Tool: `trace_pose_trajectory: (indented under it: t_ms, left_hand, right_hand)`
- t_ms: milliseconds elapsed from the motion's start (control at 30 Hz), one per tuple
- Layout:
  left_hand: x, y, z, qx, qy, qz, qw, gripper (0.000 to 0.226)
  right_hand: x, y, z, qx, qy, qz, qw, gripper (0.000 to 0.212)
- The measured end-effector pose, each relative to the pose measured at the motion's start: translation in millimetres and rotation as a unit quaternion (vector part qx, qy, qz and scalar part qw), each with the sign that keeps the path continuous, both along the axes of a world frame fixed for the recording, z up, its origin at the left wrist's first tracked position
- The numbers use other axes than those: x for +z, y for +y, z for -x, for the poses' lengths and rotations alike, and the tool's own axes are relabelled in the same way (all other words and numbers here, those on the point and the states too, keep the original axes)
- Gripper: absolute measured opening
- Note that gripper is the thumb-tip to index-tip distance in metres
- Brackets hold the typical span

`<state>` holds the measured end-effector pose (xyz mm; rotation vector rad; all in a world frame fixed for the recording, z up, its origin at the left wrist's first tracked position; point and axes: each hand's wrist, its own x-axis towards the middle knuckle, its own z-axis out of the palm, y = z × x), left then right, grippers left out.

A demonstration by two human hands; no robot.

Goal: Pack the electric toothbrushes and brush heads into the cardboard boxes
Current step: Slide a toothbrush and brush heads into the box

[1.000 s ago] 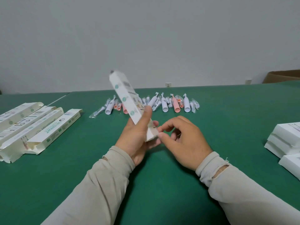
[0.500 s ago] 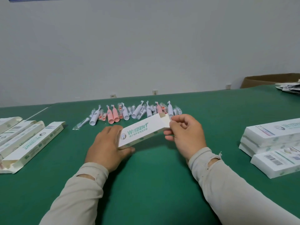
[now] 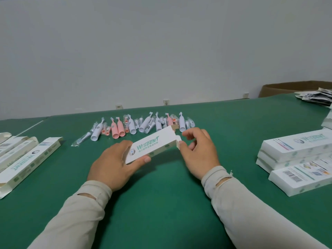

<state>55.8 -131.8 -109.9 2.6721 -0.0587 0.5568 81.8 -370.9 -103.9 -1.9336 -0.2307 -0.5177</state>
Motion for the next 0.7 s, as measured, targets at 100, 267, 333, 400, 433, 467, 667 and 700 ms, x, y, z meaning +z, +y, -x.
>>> trace_pose_trajectory:
  t_ms: [100, 267, 333, 400, 433, 467, 667, 700]
  left_hand:
    - [0.6, 6.6, 1.0, -0.005, -0.004, 0.007, 1.0, 0.084]
    - [1.2, 9.3, 3.9, -0.02, 0.003, 0.025, 0.999, 0.086]
    - [1.8, 9.0, 4.8, -0.028, 0.001, 0.032, 0.999, 0.083]
    - [1.2, 8.6, 5.8, -0.038, 0.0, 0.039, 0.999, 0.08]
    - [1.2, 8.4, 6.4, -0.04, 0.003, 0.041, 0.998, 0.08]
    - [2.1, 8.3, 7.6, -0.037, 0.008, 0.04, 0.998, 0.079]
    - [7.6, 14.8, 0.6, 0.113, -0.052, -0.018, 0.992, 0.079]
    - [7.1, 14.1, -1.8, 0.125, -0.054, -0.022, 0.99, 0.078]
  right_hand:
    - [5.7, -4.0, 0.1, 0.034, -0.092, 0.039, 0.994, 0.025]
    - [3.6, -4.6, -1.0, 0.165, -0.009, -0.023, 0.986, 0.044]
    - [3.6, -6.6, -2.9, 0.184, 0.011, -0.03, 0.982, 0.045]
    - [3.9, -7.7, -2.4, 0.192, 0.026, -0.028, 0.981, 0.047]
    - [4.0, -8.0, -2.1, 0.197, 0.033, -0.023, 0.98, 0.047]
    - [4.3, -7.8, -2.3, 0.204, 0.041, -0.021, 0.978, 0.047]
    - [30.1, -13.6, -63.1, -0.051, 0.038, -0.065, 0.996, 0.018]
    - [35.6, -16.7, -79.6, -0.097, 0.043, -0.019, 0.994, 0.021]
